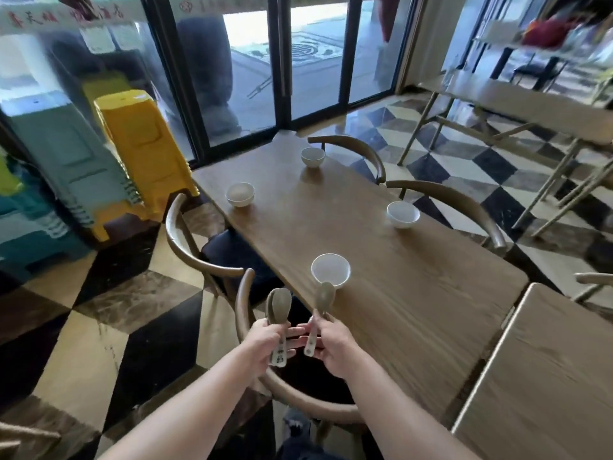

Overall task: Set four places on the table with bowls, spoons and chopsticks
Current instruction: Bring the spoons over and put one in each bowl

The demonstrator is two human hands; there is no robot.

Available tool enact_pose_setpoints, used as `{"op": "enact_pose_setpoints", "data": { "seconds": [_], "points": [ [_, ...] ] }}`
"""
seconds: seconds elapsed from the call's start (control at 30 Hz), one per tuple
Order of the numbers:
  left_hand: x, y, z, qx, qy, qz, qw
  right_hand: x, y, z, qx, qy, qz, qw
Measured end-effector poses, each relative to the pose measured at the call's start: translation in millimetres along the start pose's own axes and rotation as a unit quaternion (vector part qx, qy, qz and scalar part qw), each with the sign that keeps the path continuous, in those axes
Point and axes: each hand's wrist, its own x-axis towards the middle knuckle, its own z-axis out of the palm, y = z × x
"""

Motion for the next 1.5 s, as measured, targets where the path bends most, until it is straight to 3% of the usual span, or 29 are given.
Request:
{"op": "enact_pose_setpoints", "data": {
  "seconds": [0.1,0.2,0.43,0.6,0.97,1.5],
  "points": [
    [48.4,34.2,13.9,0.007,-0.013,-0.017,1.000,29.5,-33.0,-22.2,0.032,0.047,0.000,0.998],
    [90.6,59.3,25.5,0.009,-0.009,-0.026,1.000,59.6,-57.7,-43.6,-0.020,0.083,-0.008,0.996],
    [154.7,67.1,28.7,-0.097,-0.031,-0.129,0.986,96.8,-88.4,-61.9,-0.094,0.040,0.037,0.994],
    [181.7,68.3,16.2,-0.077,-0.025,-0.143,0.986,119.5,-91.4,-66.3,-0.100,0.063,0.085,0.989],
    [208.1,82.2,-6.9,-0.022,-0.021,-0.155,0.987,145.1,-90.3,-77.9,-0.080,0.054,0.165,0.982],
    [195.8,81.2,11.1,-0.021,-0.025,-0.173,0.984,147.8,-83.2,-88.2,-0.034,0.144,0.105,0.983]
  ]
}}
